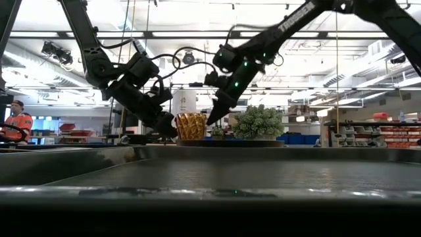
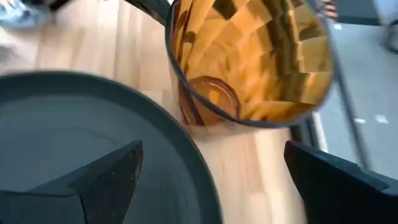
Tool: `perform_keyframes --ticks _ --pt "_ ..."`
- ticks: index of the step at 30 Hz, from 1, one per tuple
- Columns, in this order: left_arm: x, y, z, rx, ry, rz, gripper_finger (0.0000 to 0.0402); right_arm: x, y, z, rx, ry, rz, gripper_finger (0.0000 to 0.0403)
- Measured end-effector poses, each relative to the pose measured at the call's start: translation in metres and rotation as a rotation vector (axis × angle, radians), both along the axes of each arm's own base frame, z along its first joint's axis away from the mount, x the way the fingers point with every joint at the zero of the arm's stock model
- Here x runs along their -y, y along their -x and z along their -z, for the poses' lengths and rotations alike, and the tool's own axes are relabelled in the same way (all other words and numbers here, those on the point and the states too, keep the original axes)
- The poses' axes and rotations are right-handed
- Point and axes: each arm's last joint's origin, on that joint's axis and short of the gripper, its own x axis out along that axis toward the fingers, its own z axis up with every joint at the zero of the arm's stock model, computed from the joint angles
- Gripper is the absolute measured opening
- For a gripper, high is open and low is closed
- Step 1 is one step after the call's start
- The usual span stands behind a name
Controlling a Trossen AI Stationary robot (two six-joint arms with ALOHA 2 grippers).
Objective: Pick and place plate/cup/fork/spoon on tray
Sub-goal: Put the orange cup in the top right corner of the black tray
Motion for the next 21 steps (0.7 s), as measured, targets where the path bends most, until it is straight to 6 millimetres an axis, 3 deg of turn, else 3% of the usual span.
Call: perform_keyframes --ticks 4,7,11,16,21 --pt "0.0 0.0 0.0 0.011 0.014 -0.009 0.0187 -0.018 0.001 -0.025 -0.03 0.143 0.002 0.0396" --pt "0.002 0.001 0.001 0.0 0.047 0.007 0.0187 -0.032 0.0 -0.04 0.018 0.141 -0.046 0.039" --pt "0.006 0.007 -0.009 -0.013 0.083 0.004 0.0187 -0.047 -0.008 -0.044 0.042 0.145 -0.092 0.0371" --pt "0.012 0.016 -0.032 0.004 0.103 -0.013 0.0187 -0.052 -0.014 -0.046 0.081 0.16 -0.108 0.034" --pt "0.02 0.028 -0.053 0.015 0.11 -0.021 0.0185 -0.046 -0.018 -0.069 0.112 0.164 -0.092 0.0315"
